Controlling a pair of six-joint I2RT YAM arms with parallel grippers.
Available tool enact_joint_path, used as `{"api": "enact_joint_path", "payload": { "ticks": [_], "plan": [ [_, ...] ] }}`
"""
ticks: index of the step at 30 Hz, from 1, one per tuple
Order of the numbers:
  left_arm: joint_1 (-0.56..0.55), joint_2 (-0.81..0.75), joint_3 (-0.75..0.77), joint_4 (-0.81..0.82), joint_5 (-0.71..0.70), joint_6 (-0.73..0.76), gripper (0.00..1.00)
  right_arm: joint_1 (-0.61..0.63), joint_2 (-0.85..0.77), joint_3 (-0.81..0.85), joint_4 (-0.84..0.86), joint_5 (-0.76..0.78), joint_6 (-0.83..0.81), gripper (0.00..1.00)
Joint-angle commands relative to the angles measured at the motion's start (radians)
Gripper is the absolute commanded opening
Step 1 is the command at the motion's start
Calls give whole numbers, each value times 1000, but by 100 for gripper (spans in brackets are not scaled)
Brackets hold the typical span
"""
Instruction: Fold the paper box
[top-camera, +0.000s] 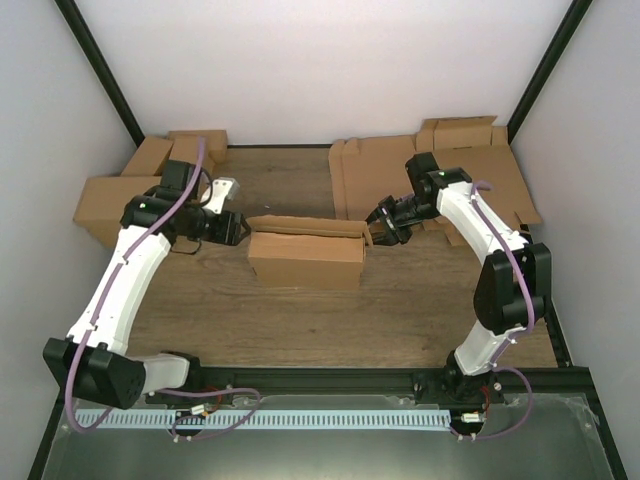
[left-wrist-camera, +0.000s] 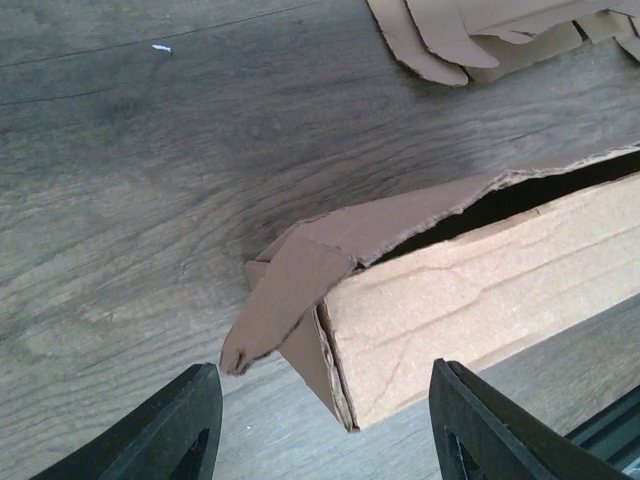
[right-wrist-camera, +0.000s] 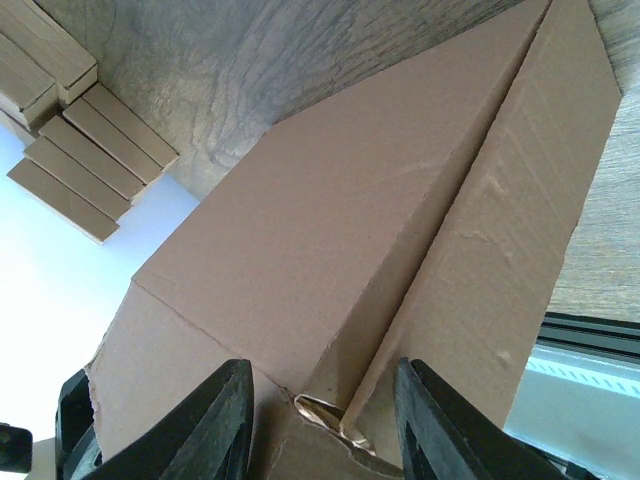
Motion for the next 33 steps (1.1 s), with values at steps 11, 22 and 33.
{"api": "enact_joint_path", "payload": {
  "ticks": [11,22,33],
  "plan": [
    [-6,46,-41,88,-16,26,39,1,10,49,9,-25,-10,40],
    [-11,88,-38,113,-41,51,32,1,11,50,19,-29,-10,40],
    [-35,90,-58,100,0,38,4,0,10,51,22,-20,-22,40]
  ]
}}
